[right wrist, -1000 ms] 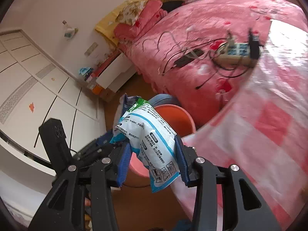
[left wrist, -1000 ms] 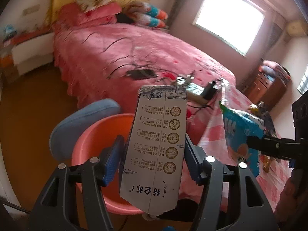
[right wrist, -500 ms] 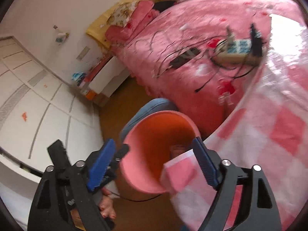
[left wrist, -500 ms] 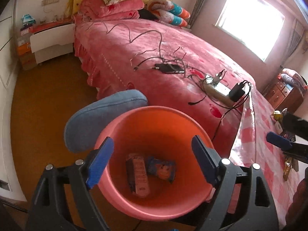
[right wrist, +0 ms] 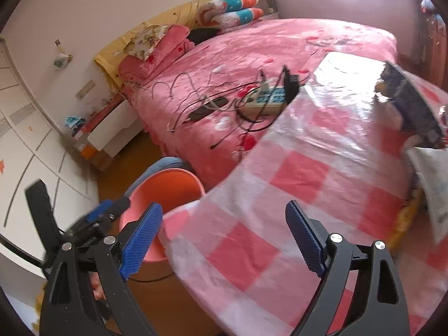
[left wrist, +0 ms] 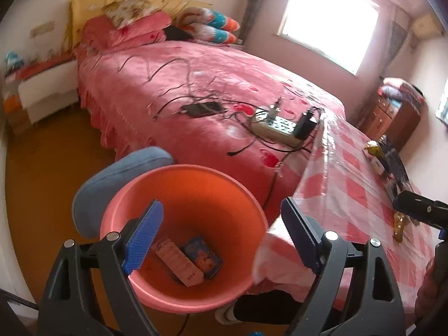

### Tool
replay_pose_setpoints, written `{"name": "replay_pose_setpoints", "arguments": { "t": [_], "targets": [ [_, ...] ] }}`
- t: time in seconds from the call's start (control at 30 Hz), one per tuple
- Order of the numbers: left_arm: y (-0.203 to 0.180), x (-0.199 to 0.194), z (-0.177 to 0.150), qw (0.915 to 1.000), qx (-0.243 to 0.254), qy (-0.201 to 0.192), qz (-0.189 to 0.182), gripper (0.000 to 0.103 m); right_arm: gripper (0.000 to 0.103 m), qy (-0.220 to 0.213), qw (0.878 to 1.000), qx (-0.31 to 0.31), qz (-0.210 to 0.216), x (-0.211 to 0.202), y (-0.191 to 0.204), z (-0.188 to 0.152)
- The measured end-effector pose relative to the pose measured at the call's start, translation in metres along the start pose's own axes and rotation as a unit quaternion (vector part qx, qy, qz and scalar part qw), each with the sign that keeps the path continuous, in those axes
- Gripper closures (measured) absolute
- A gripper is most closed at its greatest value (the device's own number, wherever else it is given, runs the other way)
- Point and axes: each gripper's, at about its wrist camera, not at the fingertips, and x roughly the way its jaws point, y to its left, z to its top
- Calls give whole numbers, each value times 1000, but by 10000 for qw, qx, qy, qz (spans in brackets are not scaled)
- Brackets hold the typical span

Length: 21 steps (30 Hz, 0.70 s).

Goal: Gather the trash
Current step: 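Move both open tools back over the trash on the table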

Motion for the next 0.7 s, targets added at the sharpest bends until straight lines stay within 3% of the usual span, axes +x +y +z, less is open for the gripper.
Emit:
{"name": "replay_pose_setpoints", "arguments": {
  "t": [0.4, 0.7],
  "targets": [
    [-68, -20, 8, 9976, 465, 2, -514, 16, 11, -436, 9980, 298, -359, -48, -49, -16],
    [-123, -17, 3, 9925, 917, 247, -764, 16, 11, -662, 9945, 573, -583, -79, -89, -29]
  ]
}}
